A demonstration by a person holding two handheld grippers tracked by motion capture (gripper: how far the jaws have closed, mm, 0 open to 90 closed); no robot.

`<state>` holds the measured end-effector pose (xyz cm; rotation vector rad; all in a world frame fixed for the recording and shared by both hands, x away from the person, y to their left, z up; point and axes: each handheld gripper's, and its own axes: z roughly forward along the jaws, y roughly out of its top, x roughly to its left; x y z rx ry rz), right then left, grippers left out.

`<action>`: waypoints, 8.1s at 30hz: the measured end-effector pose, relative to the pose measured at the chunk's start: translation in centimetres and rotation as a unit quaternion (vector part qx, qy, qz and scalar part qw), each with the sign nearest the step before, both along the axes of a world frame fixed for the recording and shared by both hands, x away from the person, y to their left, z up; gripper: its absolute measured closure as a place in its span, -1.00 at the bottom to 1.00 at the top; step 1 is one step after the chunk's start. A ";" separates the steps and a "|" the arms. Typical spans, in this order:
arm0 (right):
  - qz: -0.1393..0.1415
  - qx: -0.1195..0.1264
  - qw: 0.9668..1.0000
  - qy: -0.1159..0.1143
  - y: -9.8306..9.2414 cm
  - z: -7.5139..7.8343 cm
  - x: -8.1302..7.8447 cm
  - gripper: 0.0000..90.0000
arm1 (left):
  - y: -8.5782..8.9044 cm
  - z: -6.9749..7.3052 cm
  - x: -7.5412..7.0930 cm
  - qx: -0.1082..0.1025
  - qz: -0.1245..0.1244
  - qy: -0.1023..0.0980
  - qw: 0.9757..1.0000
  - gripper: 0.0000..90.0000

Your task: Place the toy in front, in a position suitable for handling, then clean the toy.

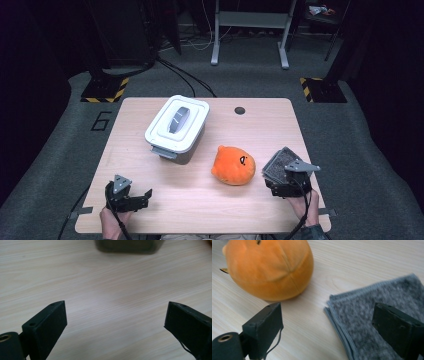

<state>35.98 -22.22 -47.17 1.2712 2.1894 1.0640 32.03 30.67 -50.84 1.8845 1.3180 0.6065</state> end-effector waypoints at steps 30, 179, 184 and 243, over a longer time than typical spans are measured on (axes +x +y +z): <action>-0.064 -0.006 0.998 0.007 -4.0 -2.3 -1.1 -0.75 | -14.6 2.3 3.4 0.012 -0.204 -0.020 0.979 -0.83; 0.084 -0.041 0.996 0.006 11.4 4.3 6.9 0.73 | -22.9 1.7 6.2 -0.015 -0.246 -0.049 0.968 0.78; 0.083 -0.042 0.996 0.001 10.5 4.7 6.6 0.73 | -22.9 1.8 6.3 -0.018 -0.242 -0.048 0.969 0.79; -0.054 -0.025 0.996 0.068 0.9 -1.6 6.1 0.74 | -22.7 1.6 6.5 -0.037 -0.246 -0.035 0.968 0.78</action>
